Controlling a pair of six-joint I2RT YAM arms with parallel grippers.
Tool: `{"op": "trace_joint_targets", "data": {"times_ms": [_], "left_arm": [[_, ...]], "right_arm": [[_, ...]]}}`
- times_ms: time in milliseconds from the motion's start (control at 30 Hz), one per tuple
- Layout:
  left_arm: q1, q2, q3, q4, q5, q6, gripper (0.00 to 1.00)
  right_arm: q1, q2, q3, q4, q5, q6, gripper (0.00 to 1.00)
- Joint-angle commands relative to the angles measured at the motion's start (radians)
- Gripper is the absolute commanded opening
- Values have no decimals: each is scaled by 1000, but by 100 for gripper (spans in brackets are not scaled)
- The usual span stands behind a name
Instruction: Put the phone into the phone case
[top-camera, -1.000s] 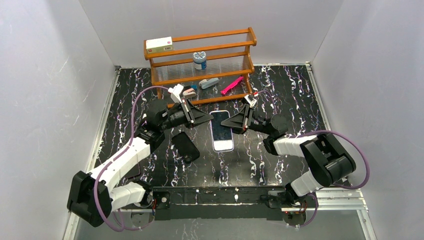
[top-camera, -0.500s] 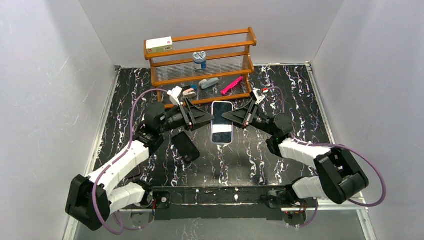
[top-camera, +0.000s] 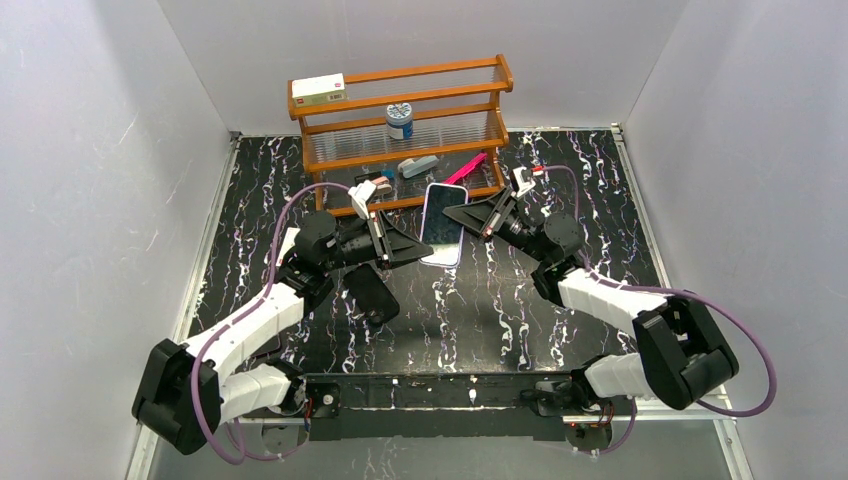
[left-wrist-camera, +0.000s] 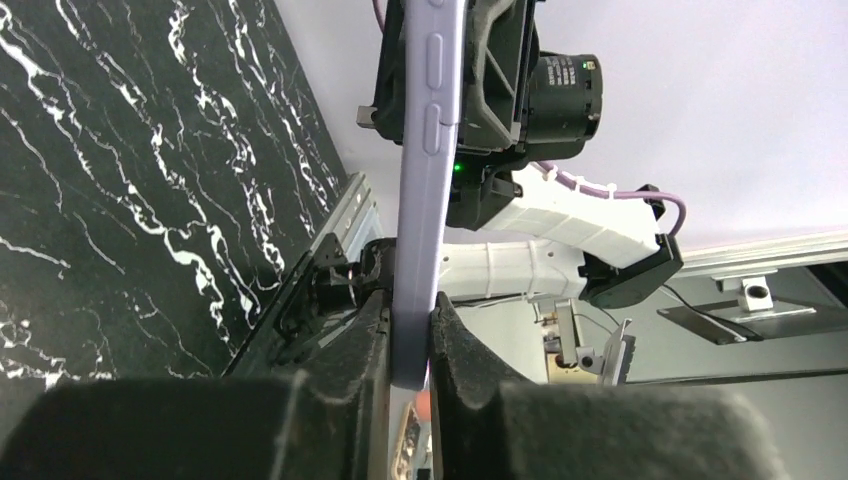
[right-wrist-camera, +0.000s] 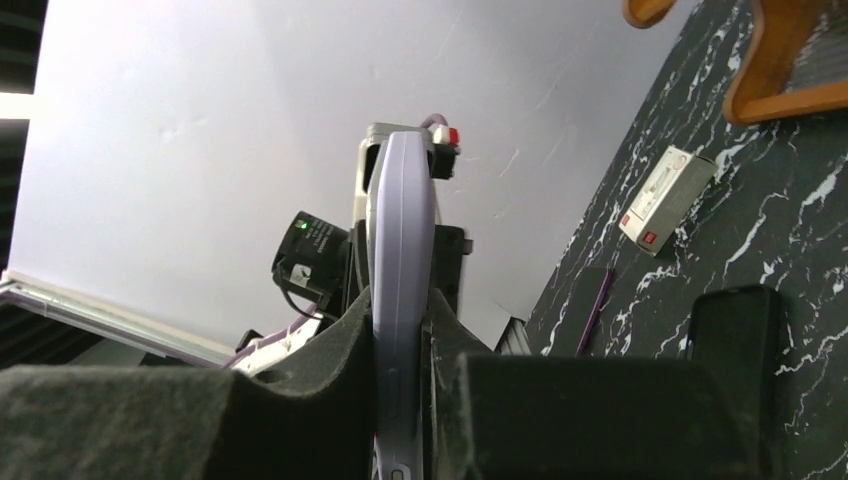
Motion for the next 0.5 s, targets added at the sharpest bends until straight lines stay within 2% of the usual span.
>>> {"op": "trace_joint_targets", "data": {"times_ms": [0,167,233,300,467], "left_arm": [[-6,21,13,-82,12,79,0],[-6,2,86,-323,-47,249,0],[-7,-7,112,-370,-54,299,0],[-6,-15,131,-389,-45,345,0],[-6,-38,130,-342,37,443,0]], "right_arm": [[-1,-15,38,81,35,-8,10],[-1,-27,40,-4,-21,-59,29],[-2,-36,23,-7,-30,-66,30],[-2,-43,13,-7,-55,-72,33],[-17,-73,48,-48,-136,-118,50]]}}
